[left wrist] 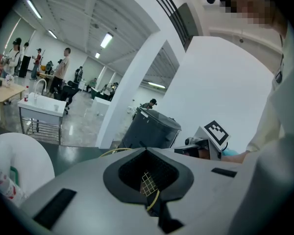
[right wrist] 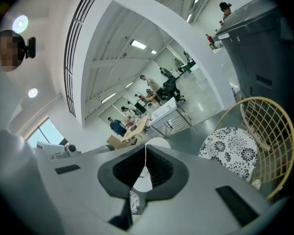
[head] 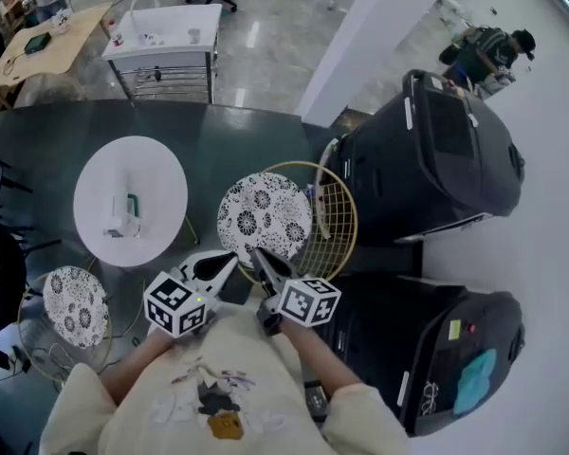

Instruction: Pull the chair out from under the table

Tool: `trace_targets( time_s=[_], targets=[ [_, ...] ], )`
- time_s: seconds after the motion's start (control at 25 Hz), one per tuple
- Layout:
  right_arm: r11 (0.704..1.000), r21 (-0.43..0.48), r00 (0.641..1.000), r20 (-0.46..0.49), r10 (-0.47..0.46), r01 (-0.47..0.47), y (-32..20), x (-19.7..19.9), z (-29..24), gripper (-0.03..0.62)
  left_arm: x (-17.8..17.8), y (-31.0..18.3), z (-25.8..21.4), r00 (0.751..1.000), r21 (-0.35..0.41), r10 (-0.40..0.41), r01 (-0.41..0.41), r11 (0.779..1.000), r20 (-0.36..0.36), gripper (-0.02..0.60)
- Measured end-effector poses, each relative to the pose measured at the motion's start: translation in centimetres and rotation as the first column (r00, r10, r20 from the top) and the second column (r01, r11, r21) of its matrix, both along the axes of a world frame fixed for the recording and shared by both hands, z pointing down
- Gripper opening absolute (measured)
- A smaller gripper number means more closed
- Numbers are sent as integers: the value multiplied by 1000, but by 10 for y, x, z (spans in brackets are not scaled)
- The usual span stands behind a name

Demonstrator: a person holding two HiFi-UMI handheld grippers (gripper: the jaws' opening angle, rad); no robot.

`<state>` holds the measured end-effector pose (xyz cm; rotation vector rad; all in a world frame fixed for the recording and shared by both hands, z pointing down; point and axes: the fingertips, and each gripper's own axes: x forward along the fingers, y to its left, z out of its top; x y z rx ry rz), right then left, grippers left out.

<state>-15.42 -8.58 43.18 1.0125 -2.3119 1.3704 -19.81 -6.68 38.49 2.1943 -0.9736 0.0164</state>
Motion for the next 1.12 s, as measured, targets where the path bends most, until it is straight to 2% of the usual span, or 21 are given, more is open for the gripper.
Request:
trace_targets(
  time_s=[0.16, 0.24, 0.4, 0.76, 1.12],
  targets=[
    [996, 41, 995, -60, -82, 85, 10, -14, -1, 9, -1, 0, -1, 1000, 4, -6, 6, 1000, -2, -3],
    [994, 28, 992, -64, -108, 110, 15, -25, 0, 9, -10, 2, 1, 1000, -3, -12, 12, 1000, -3, -3],
    [991, 2, 990, -20, -136, 136, 18, -45, -6, 9, -25, -1, -1, 1000, -12, -18, 18, 1000, 3, -3],
    [988, 1, 988, -34, -151, 151, 6, -46, 4, 9, -27, -13, 4, 999, 3, -32, 32, 999, 5, -3],
    [976, 1, 975, -44, -216, 217, 2, -82, 5, 9, -68, -13, 13, 993, -28, -117, 117, 993, 1, -3]
  ],
)
